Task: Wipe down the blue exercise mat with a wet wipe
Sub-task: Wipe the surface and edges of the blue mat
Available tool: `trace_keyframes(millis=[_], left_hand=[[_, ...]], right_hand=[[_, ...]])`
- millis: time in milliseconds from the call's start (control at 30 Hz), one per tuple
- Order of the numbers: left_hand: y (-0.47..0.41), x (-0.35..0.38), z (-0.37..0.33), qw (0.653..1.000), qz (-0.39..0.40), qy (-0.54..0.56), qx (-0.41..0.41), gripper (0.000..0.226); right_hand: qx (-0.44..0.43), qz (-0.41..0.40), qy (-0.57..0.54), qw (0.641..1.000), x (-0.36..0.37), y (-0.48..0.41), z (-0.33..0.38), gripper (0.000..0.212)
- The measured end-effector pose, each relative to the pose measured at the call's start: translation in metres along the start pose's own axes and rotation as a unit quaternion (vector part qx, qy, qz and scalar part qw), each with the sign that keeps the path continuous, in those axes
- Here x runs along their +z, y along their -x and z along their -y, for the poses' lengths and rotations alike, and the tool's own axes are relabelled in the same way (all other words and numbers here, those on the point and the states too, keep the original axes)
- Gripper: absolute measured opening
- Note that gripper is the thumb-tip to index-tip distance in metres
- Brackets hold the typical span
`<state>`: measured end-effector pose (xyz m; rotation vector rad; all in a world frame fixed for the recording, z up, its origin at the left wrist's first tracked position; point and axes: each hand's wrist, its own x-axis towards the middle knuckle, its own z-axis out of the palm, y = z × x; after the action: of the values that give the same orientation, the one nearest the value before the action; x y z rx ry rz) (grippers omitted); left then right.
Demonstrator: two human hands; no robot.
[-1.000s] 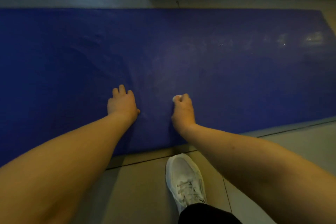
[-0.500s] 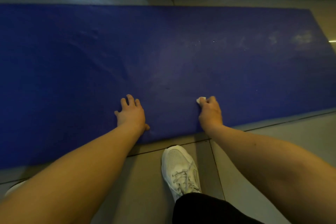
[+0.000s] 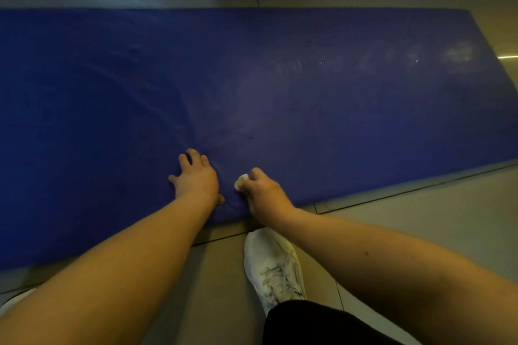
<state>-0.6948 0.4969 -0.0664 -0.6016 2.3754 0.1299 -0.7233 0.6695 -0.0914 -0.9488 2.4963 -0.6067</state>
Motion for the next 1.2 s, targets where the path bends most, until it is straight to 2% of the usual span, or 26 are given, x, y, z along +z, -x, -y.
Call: trace_keyframes(millis=[100, 200, 267, 333, 433, 533, 600, 667, 733, 833, 967, 1067, 1133, 1200], left_hand=[[0.001, 0.001, 0.0, 1.0, -0.001, 0.003, 0.003, 0.123], [0.001, 0.001, 0.0, 1.0, -0.001, 0.002, 0.004, 0.123], [0.001, 0.001, 0.0, 1.0, -0.001, -0.001, 0.002, 0.124], [0.0, 0.0, -0.001, 1.0, 0.0, -0.005, -0.001, 0.125], [-0.001, 0.0, -0.001, 1.0, 0.005, -0.005, -0.005, 0.125], [-0.001, -0.001, -0.001, 1.0, 0.008, -0.003, -0.007, 0.124], [-0.001, -0.001, -0.001, 1.0, 0.009, -0.005, -0.008, 0.124], [-0.001, -0.002, -0.001, 1.0, 0.011, -0.008, -0.008, 0.125], [-0.001, -0.002, -0.001, 1.0, 0.015, -0.011, -0.007, 0.126], [-0.001, -0.002, -0.001, 1.0, 0.011, -0.019, -0.007, 0.127], [0.0, -0.002, -0.002, 1.0, 0.012, -0.017, -0.006, 0.127], [0.001, -0.003, -0.003, 1.0, 0.007, -0.017, -0.003, 0.126], [0.002, -0.003, -0.003, 1.0, 0.008, -0.011, -0.003, 0.126], [0.002, -0.004, -0.002, 1.0, 0.013, -0.009, -0.006, 0.126]], right_hand=[[0.068, -0.045, 0.005, 0.997, -0.028, 0.02, -0.043, 0.013], [0.204, -0.094, 0.011, 0.974, -0.055, 0.043, -0.081, 0.011], [0.278, -0.117, 0.0, 0.953, -0.06, 0.045, -0.086, 0.01], [0.311, -0.127, -0.003, 0.942, -0.051, 0.038, -0.073, 0.011], [0.251, -0.105, -0.041, 0.961, -0.026, 0.026, -0.032, 0.012], [0.126, -0.038, -0.083, 0.988, 0.002, 0.018, 0.008, 0.012], [0.062, -0.006, -0.077, 0.995, 0.009, 0.016, 0.017, 0.01], [0.041, -0.004, -0.065, 0.997, 0.002, 0.016, 0.008, 0.009], [0.05, -0.021, -0.055, 0.997, -0.009, 0.024, -0.011, 0.009], [0.132, -0.069, -0.029, 0.988, -0.034, 0.035, -0.051, 0.012], [0.272, -0.127, -0.02, 0.954, -0.061, 0.038, -0.095, 0.008], [0.339, -0.162, -0.042, 0.926, -0.059, 0.028, -0.093, 0.01], [0.335, -0.176, -0.052, 0.924, -0.048, 0.02, -0.073, 0.011], [0.269, -0.159, -0.064, 0.948, -0.028, 0.011, -0.048, 0.011]])
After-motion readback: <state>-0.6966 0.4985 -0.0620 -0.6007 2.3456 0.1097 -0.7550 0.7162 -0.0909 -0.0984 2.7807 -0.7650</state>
